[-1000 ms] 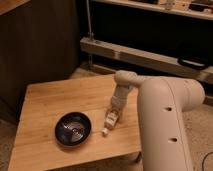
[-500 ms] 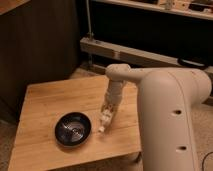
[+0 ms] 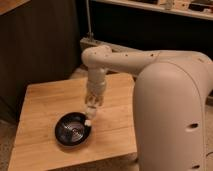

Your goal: Place the bottle in the ceramic bowl

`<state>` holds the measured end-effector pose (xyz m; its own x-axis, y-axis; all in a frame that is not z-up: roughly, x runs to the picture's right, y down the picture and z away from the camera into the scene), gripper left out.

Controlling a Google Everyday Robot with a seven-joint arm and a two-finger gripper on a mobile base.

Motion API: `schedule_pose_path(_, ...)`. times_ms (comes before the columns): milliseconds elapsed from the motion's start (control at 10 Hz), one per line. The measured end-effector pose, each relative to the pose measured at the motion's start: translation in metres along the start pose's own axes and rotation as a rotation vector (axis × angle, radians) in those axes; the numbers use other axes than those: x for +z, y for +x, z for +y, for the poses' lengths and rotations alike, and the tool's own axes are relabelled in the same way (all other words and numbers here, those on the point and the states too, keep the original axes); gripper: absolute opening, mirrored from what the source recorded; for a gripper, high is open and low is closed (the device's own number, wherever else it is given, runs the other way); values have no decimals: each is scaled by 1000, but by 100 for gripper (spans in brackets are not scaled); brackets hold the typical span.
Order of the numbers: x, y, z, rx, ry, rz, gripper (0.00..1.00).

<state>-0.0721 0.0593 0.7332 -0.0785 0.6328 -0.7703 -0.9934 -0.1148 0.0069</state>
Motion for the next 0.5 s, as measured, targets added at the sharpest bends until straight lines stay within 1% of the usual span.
schedule_pose_path(100,-6,5,21,-63,-10,-18,0)
schedule_pose_path(200,-5,6,28,-92,-26,-24,0)
schedule_pose_path(300,-1,6,41,-135,-64,-26,0)
schedule_pose_path(400,9,3,51,-173,-98,-19,0)
schedule_pose_path(500,24,0,61,-219,-135,-10,0)
